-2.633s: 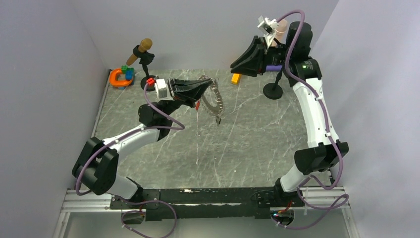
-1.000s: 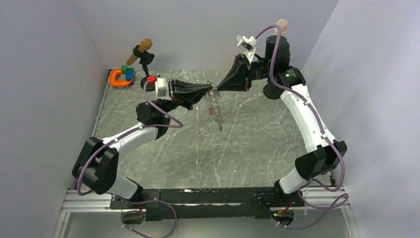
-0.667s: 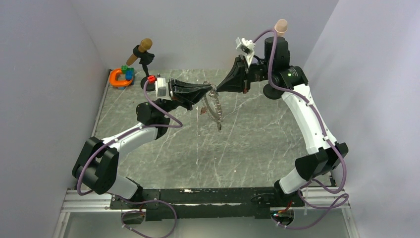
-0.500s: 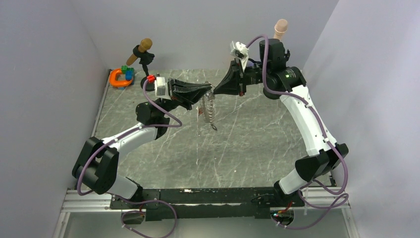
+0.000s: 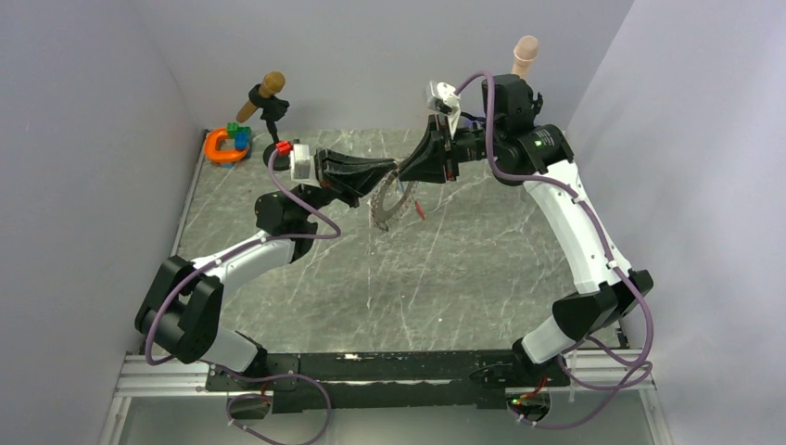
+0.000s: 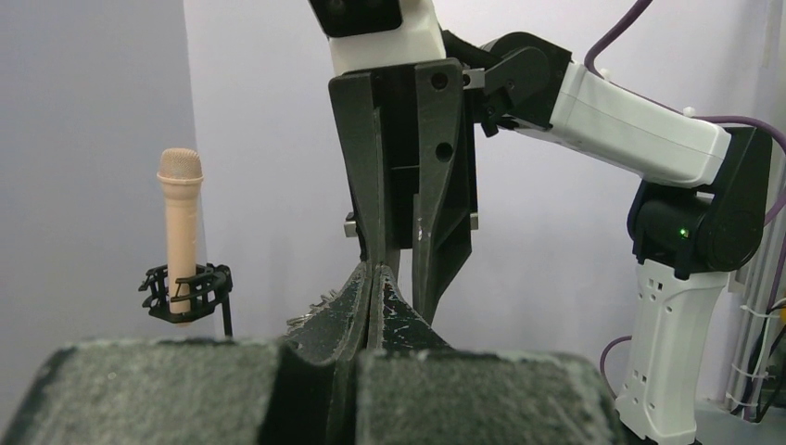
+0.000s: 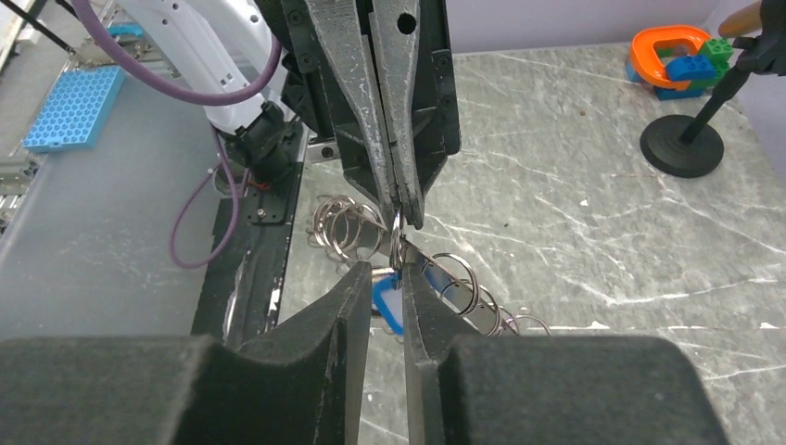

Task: Put the keys on the keyring

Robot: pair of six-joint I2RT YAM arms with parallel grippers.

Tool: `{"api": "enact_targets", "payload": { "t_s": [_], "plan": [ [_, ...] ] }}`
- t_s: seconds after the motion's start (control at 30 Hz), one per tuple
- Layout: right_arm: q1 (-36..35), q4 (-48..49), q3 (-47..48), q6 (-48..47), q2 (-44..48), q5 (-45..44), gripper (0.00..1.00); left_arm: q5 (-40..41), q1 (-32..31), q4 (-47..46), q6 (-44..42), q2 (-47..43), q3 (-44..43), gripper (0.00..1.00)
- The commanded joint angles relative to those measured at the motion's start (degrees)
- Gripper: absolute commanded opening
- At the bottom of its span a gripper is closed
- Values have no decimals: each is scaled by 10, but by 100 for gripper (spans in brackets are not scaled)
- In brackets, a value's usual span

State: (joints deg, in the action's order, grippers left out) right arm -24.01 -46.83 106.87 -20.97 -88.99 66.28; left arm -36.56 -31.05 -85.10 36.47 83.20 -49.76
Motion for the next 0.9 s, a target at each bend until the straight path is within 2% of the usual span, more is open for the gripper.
{"api": "enact_targets", "payload": {
  "t_s": [0.0,0.13,0.4,0.63,0.87],
  "plan": [
    [-1,-5,36,-10,11,3,23,10,0,-95,8,-19,3,0],
    [0,1,39,-5,9,4,26,5,1,-99,14,-18,4,0],
    [0,20,29,13,7,12,25,-2,0,-101,22,-17,4,0],
    [-1,27,29,18,3,17,16,-4,0,-100,25,-15,4,0],
    [-1,16,31,-1,-2,15,2,-4,0,-100,26,-13,3,0]
  ]
}}
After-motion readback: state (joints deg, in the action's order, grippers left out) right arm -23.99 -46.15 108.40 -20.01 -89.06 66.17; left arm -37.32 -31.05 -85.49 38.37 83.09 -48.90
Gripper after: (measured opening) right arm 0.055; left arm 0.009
